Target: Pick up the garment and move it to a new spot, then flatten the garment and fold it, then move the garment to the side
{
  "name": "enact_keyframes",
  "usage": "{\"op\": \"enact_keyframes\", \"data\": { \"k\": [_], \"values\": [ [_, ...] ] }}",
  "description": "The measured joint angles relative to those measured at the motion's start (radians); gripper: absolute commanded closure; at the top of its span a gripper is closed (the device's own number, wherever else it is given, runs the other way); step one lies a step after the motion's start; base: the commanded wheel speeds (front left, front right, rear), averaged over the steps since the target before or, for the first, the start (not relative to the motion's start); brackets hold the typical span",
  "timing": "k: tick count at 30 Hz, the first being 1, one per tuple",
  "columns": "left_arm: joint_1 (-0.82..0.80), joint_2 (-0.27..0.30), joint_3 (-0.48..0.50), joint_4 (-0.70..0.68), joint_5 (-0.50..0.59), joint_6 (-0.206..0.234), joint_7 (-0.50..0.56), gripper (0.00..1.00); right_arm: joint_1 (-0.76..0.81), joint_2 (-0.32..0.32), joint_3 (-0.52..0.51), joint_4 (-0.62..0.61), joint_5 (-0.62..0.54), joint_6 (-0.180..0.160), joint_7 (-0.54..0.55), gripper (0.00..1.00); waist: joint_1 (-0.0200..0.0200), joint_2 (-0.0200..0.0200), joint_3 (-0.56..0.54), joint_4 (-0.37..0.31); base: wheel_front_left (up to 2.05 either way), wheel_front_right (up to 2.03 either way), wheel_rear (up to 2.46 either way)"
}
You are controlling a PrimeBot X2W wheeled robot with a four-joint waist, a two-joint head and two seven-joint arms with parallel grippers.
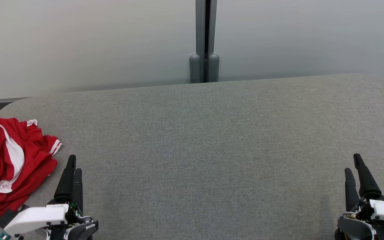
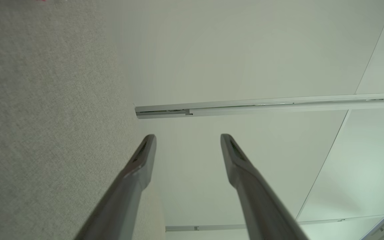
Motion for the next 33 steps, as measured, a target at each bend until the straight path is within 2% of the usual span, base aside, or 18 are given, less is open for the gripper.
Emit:
{"op": "enact_keyframes", "data": {
  "k": [4,8,16,33],
  "values": [
    [-0.007,0.003,-0.02,-0.002,0.024,0.0,-0.021,0.0,0.0,-0.011,0.007,-0.014,-0.032,0.0,-0.02,0.0,0.0,0.0,0.0,-0.001,0.0,0.0,0.0],
    [-0.023,0.006,-0.026,-0.009,0.092,0.0,-0.041,0.0,0.0,-0.031,0.025,-0.026,-0.086,0.0,-0.047,0.0,0.0,0.0,-0.002,-0.001,0.0,0.0,0.0],
    [-0.031,0.004,-0.027,-0.058,0.293,0.0,-0.076,0.0,0.0,-0.067,0.043,-0.046,-0.246,0.0,-0.089,0.0,0.0,0.0,-0.005,-0.002,0.0,0.0,0.0],
    [-0.013,0.012,-0.085,-0.114,0.699,0.012,-0.138,0.0,0.012,-0.105,0.077,-0.101,-0.615,0.0,-0.13,0.0,0.0,0.0,-0.017,-0.005,0.0,0.0,0.0]
  ]
}}
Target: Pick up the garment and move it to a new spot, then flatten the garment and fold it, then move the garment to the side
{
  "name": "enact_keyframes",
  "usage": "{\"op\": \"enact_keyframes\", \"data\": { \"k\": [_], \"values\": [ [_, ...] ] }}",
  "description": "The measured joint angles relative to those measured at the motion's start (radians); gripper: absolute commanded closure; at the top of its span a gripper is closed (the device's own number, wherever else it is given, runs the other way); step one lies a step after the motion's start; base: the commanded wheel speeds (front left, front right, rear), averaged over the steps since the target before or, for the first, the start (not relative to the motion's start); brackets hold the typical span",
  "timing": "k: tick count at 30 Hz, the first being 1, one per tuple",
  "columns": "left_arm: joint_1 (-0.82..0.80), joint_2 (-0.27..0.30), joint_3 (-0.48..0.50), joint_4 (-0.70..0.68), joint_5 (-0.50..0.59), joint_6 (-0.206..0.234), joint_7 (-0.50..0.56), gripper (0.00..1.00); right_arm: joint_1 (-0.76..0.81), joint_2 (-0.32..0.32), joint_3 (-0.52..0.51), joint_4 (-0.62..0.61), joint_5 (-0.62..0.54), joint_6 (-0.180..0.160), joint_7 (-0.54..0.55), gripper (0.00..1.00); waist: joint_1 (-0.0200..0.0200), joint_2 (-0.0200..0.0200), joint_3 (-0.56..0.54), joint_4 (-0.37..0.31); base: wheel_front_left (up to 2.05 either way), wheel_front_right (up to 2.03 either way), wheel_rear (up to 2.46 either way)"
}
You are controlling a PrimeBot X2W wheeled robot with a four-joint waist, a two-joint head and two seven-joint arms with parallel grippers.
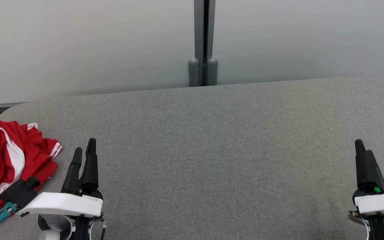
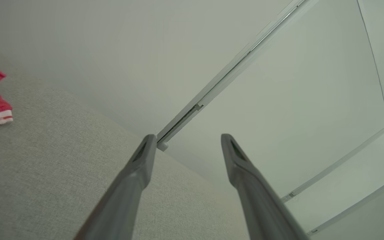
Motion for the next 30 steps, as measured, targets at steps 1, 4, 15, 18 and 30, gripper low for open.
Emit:
{"op": "enact_keyframes", "data": {
  "k": [1,4,15,18,30],
  "values": [
    [0.002,0.002,-0.004,0.0,0.022,0.005,-0.004,0.0,0.0,-0.003,0.004,-0.002,-0.024,0.0,-0.002,0.0,0.0,0.0,-0.001,0.0,0.0,0.0,0.0],
    [0.013,0.006,-0.013,0.001,0.083,0.018,-0.014,0.0,0.005,-0.009,0.014,-0.007,-0.086,0.0,-0.01,0.0,0.0,0.0,-0.003,0.001,0.0,0.0,0.0],
    [0.018,0.014,-0.029,0.035,0.228,0.051,-0.044,0.0,0.012,-0.026,0.051,-0.012,-0.28,0.0,-0.021,0.0,0.0001,0.0,-0.008,0.004,0.0,0.0,0.0],
    [0.018,0.019,-0.027,0.051,0.26,0.063,-0.053,0.0,0.013,-0.027,0.06,-0.008,-0.325,0.0,-0.022,0.0,0.0,0.0,-0.009,0.004,0.0,0.0,0.0],
    [0.02,0.033,-0.029,0.097,0.387,0.088,-0.086,0.0,0.02,-0.031,0.092,0.005,-0.459,0.0,-0.039,0.0,0.0,0.0,-0.013,0.008,0.0,0.0,0.0]
  ]
}}
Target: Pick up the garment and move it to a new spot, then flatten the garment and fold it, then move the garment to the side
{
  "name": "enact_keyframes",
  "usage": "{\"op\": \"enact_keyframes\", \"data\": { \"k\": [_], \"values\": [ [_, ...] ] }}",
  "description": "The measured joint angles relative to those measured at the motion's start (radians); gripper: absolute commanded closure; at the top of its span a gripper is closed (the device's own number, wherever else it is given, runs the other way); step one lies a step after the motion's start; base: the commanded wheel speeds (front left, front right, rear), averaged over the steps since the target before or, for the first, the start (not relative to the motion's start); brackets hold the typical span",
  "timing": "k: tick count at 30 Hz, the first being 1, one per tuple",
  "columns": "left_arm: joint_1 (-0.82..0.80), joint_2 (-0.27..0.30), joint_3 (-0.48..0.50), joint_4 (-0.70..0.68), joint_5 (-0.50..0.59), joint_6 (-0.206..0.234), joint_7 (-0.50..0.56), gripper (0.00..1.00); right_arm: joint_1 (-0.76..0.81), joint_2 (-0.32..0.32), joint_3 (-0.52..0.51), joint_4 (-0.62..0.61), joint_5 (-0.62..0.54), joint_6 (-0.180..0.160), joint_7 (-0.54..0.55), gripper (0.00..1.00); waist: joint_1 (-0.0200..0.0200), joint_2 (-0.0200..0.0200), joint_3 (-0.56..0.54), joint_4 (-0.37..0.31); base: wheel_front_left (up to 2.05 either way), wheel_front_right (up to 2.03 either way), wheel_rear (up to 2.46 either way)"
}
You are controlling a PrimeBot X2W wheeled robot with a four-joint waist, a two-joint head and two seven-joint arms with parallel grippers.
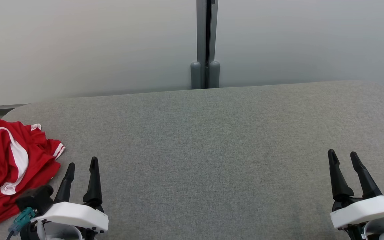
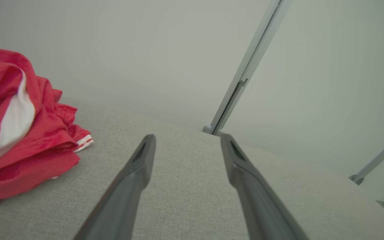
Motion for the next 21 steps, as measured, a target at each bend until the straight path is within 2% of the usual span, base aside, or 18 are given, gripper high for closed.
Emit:
{"op": "enact_keyframes", "data": {
  "k": [21],
  "values": [
    [0.0,0.012,-0.019,0.044,0.185,0.021,-0.051,0.0,0.021,0.002,0.028,0.016,-0.151,0.0,-0.035,0.0,0.0,0.0,-0.007,0.004,0.0,0.0,0.0]
  ]
}}
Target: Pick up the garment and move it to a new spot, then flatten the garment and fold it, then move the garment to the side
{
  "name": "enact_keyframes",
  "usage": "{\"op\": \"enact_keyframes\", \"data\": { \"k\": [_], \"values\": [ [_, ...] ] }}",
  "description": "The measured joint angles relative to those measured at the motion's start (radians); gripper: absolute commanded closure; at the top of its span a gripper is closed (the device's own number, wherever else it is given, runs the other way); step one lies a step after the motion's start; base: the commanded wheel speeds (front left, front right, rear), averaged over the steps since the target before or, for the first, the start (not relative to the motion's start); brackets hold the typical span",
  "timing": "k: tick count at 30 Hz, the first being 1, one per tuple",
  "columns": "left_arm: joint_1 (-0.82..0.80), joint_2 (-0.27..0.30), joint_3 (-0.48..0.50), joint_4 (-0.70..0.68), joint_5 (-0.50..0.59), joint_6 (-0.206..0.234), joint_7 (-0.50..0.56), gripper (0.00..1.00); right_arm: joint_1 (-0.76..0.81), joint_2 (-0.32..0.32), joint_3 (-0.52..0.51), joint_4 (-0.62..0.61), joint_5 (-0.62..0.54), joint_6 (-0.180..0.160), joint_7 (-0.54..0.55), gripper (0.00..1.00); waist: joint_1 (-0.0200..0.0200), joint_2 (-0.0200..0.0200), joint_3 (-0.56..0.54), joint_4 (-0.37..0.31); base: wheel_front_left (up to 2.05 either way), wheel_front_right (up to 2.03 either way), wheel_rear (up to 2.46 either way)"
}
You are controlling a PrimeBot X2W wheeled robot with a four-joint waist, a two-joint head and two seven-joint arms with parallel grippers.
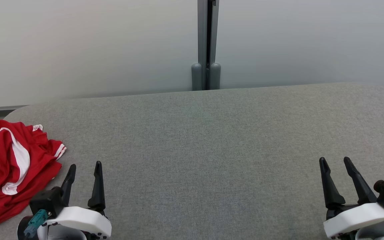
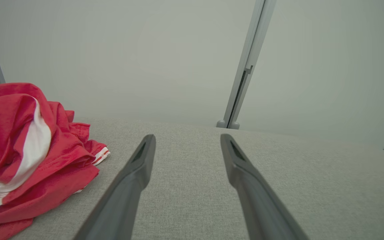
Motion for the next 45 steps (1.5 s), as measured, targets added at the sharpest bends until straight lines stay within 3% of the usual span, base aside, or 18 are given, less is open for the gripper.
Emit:
{"op": "enact_keyframes", "data": {
  "k": [34,45],
  "values": [
    [0.0,-0.005,-0.01,0.086,0.192,0.013,-0.066,0.0,0.021,0.014,0.006,0.024,-0.107,0.0,-0.026,0.0,0.0,0.0,-0.014,0.005,0.0,0.0,0.0],
    [-0.001,-0.006,-0.009,0.107,0.18,0.013,-0.068,0.0,0.021,0.014,0.001,0.03,-0.099,0.0,-0.026,0.0,0.0,0.0,-0.016,0.006,0.0,0.0,0.0]
  ]
}}
